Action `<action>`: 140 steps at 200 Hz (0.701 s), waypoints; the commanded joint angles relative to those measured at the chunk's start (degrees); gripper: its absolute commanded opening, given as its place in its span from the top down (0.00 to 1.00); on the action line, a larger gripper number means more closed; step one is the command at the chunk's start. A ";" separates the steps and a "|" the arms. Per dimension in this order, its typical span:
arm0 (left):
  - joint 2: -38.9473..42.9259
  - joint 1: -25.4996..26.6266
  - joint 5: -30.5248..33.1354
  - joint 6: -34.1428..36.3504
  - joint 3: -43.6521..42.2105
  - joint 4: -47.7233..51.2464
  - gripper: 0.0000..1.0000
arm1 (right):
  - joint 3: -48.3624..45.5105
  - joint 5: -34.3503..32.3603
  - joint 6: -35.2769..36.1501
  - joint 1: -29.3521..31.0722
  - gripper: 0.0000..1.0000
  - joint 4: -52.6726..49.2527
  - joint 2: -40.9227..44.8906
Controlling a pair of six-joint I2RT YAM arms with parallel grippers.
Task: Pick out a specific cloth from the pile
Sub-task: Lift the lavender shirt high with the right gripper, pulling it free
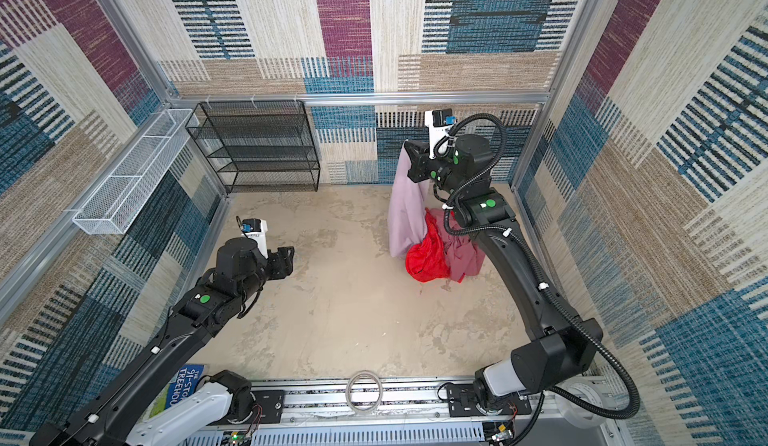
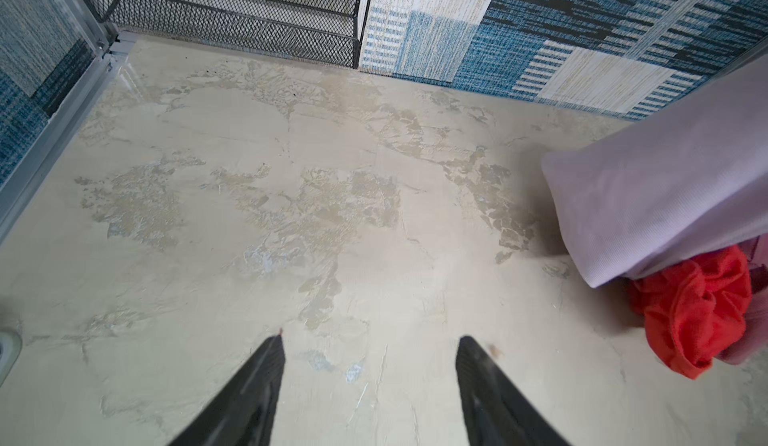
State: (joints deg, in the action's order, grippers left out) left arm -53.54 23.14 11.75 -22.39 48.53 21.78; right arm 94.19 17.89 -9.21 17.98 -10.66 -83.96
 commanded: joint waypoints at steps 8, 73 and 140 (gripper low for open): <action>0.65 -0.03 0.21 -0.81 1.34 2.97 0.31 | 4.27 4.46 0.04 0.04 1.00 0.32 -1.51; 2.83 -0.02 0.37 -0.77 1.79 3.71 0.31 | 11.56 11.10 -0.93 0.01 1.00 -0.15 -4.03; 3.94 -0.02 0.75 -1.34 2.53 5.87 0.31 | 23.62 18.64 -2.92 -0.04 1.00 -2.76 -9.55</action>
State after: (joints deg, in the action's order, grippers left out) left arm -50.37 23.14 11.86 -22.79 50.48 26.13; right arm 114.61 32.88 -10.79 17.98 -14.87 -92.44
